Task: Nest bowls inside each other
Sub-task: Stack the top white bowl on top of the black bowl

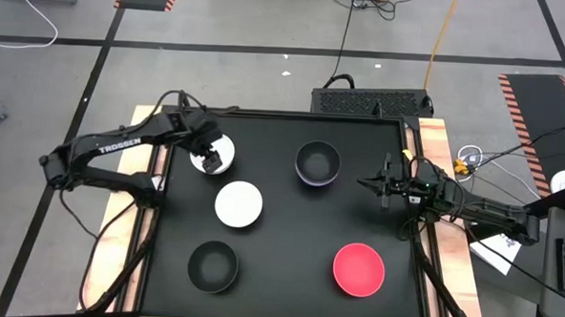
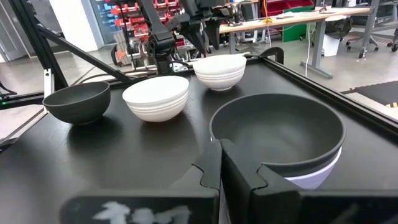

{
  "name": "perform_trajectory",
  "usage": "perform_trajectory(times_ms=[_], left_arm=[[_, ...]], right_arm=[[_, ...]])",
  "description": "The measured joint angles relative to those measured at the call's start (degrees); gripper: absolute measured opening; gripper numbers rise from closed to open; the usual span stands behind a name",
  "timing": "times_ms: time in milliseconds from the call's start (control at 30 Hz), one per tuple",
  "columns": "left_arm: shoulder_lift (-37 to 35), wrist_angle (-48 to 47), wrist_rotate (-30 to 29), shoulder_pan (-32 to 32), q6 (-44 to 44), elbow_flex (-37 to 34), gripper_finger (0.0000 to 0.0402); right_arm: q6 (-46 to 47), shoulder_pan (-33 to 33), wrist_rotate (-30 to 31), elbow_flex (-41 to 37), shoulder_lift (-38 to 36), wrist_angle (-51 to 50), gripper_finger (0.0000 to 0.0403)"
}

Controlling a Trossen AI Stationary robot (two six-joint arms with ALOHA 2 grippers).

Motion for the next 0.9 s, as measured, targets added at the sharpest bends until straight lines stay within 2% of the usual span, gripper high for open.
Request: perform_trajectory(times_ms=[300, 900], left_arm=[[2.2, -0.4, 5.0, 0.0, 2.5, 0.0, 0.0255], [9.2, -0.6, 5.2, -0.1, 3.6, 0.0, 0.0255]], right_arm=[[0.0, 0.0, 0.0, 0.0, 0.0, -1.9, 0.0000], [0.6, 0.0, 0.0, 0.0, 0.0, -2.3, 0.0000]])
